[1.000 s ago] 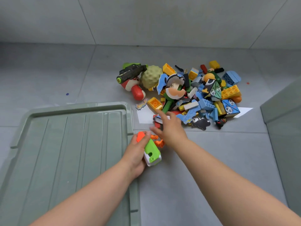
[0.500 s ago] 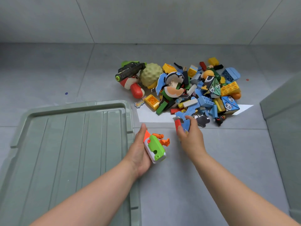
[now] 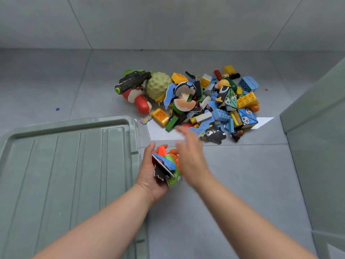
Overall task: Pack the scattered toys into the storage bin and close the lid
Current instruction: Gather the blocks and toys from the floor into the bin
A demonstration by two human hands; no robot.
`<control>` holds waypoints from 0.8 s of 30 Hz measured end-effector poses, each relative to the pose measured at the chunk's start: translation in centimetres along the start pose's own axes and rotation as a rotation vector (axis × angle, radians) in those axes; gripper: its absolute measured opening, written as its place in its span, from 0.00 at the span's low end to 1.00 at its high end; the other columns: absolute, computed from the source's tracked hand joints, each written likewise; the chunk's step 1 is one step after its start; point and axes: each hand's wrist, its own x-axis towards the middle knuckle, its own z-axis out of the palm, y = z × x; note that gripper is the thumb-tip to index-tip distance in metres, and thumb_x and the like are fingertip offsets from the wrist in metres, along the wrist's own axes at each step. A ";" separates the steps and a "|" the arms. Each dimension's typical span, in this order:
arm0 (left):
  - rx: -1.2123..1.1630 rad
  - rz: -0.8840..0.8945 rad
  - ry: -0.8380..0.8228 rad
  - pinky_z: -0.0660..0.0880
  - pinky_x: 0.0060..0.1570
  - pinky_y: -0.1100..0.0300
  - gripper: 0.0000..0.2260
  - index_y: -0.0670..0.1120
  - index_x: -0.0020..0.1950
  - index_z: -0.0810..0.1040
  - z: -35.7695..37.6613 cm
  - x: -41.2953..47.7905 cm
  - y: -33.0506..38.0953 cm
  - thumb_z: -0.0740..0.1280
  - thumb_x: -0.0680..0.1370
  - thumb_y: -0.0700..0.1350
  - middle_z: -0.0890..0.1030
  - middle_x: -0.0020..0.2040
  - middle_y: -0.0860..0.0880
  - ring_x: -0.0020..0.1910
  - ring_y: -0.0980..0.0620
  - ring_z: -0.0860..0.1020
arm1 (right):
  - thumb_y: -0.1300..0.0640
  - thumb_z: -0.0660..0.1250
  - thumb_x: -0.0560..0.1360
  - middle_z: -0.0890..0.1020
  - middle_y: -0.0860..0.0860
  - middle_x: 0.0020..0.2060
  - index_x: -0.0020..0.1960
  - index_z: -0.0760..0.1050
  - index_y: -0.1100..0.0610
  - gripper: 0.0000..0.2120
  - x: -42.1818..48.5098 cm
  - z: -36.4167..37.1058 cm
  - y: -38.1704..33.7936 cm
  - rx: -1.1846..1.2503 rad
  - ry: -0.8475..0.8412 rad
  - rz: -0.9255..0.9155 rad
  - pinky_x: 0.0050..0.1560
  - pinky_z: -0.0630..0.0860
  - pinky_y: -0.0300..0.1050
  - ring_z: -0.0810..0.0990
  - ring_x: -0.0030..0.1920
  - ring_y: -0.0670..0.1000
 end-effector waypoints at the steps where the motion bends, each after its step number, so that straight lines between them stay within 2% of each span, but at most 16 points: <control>1: 0.003 0.026 0.009 0.75 0.49 0.50 0.21 0.47 0.56 0.73 0.0 0.0 0.2 0.63 0.73 0.61 0.82 0.42 0.42 0.38 0.44 0.82 | 0.50 0.54 0.74 0.68 0.52 0.66 0.68 0.65 0.55 0.24 1.9 -1.3 0.9 -0.040 0.119 -0.024 0.68 0.58 0.45 0.62 0.67 0.50; 2: 0.001 0.043 0.016 0.74 0.50 0.48 0.21 0.45 0.56 0.73 0.0 0.1 0.2 0.62 0.74 0.61 0.83 0.41 0.41 0.36 0.43 0.82 | 0.50 0.60 0.75 0.66 0.53 0.68 0.69 0.63 0.55 0.24 3.8 -2.6 1.9 -0.180 0.164 -0.028 0.68 0.58 0.47 0.61 0.69 0.53; 4: -0.007 0.042 0.017 0.73 0.49 0.48 0.21 0.44 0.56 0.72 -0.2 0.0 0.2 0.61 0.74 0.61 0.83 0.41 0.40 0.35 0.42 0.82 | 0.44 0.68 0.71 0.53 0.54 0.75 0.75 0.51 0.52 0.39 7.2 -4.5 4.4 -0.643 -0.020 0.050 0.71 0.56 0.55 0.50 0.74 0.59; 5: -0.008 0.034 0.017 0.73 0.49 0.48 0.21 0.45 0.56 0.71 -0.2 0.0 0.1 0.61 0.74 0.61 0.83 0.41 0.40 0.35 0.42 0.82 | 0.40 0.68 0.70 0.47 0.53 0.76 0.75 0.46 0.50 0.44 8.2 -5.0 5.4 -0.853 -0.146 0.073 0.71 0.56 0.58 0.45 0.75 0.61; 7: -0.011 0.019 0.016 0.73 0.49 0.48 0.21 0.45 0.55 0.71 -0.5 0.1 0.0 0.61 0.74 0.60 0.83 0.41 0.40 0.35 0.41 0.83 | 0.37 0.63 0.72 0.47 0.53 0.76 0.75 0.46 0.50 0.41 9.2 -5.0 6.5 -1.077 -0.243 -0.003 0.67 0.62 0.60 0.45 0.74 0.63; 9: -0.006 0.008 0.030 0.73 0.50 0.47 0.20 0.45 0.54 0.72 -0.7 0.3 -0.1 0.62 0.74 0.60 0.82 0.41 0.39 0.36 0.41 0.83 | 0.41 0.58 0.76 0.54 0.54 0.73 0.74 0.51 0.53 0.32 8.8 -4.9 6.9 -1.111 -0.188 -0.118 0.61 0.69 0.55 0.55 0.70 0.63; 11: 0.002 0.011 0.039 0.73 0.50 0.46 0.21 0.44 0.54 0.72 -0.7 0.6 -0.3 0.64 0.72 0.60 0.82 0.42 0.39 0.36 0.41 0.83 | 0.45 0.57 0.77 0.59 0.55 0.71 0.73 0.54 0.55 0.29 7.7 -4.5 7.7 -1.069 -0.140 -0.167 0.58 0.71 0.53 0.60 0.66 0.63; 14: 0.029 0.008 0.059 0.74 0.49 0.47 0.24 0.44 0.54 0.73 -0.8 1.1 -0.5 0.66 0.68 0.60 0.83 0.43 0.39 0.37 0.41 0.82 | 0.48 0.62 0.75 0.62 0.56 0.70 0.71 0.61 0.54 0.27 6.0 -3.5 9.0 -0.920 -0.071 -0.158 0.53 0.76 0.59 0.60 0.65 0.65; 17: 0.043 0.006 0.067 0.73 0.52 0.45 0.25 0.44 0.55 0.73 -0.7 1.2 -0.9 0.67 0.67 0.60 0.82 0.44 0.39 0.38 0.41 0.82 | 0.45 0.61 0.75 0.56 0.55 0.73 0.70 0.60 0.49 0.26 6.2 -2.9 8.9 -0.900 -0.059 -0.028 0.56 0.74 0.59 0.55 0.69 0.65; 19: 0.050 0.006 0.081 0.73 0.53 0.45 0.23 0.44 0.55 0.74 -0.6 1.1 -1.0 0.67 0.68 0.60 0.82 0.43 0.39 0.38 0.41 0.82 | 0.46 0.60 0.76 0.58 0.55 0.72 0.70 0.60 0.49 0.24 6.3 -2.6 8.1 -0.909 -0.048 0.007 0.55 0.73 0.58 0.56 0.69 0.66; 23: 0.072 0.013 0.092 0.75 0.41 0.51 0.18 0.46 0.52 0.73 -0.5 1.2 -1.0 0.62 0.74 0.59 0.81 0.41 0.41 0.34 0.44 0.81 | 0.55 0.59 0.77 0.61 0.54 0.70 0.72 0.57 0.48 0.25 3.8 -1.9 8.0 -0.946 -0.149 -0.037 0.56 0.69 0.57 0.60 0.66 0.65; 24: 0.093 0.028 0.101 0.76 0.40 0.52 0.18 0.46 0.53 0.73 -0.5 1.2 -1.0 0.62 0.74 0.60 0.81 0.41 0.42 0.34 0.44 0.81 | 0.57 0.60 0.76 0.61 0.55 0.70 0.72 0.59 0.49 0.26 2.9 -2.0 8.2 -0.926 -0.161 -0.061 0.56 0.70 0.57 0.60 0.65 0.67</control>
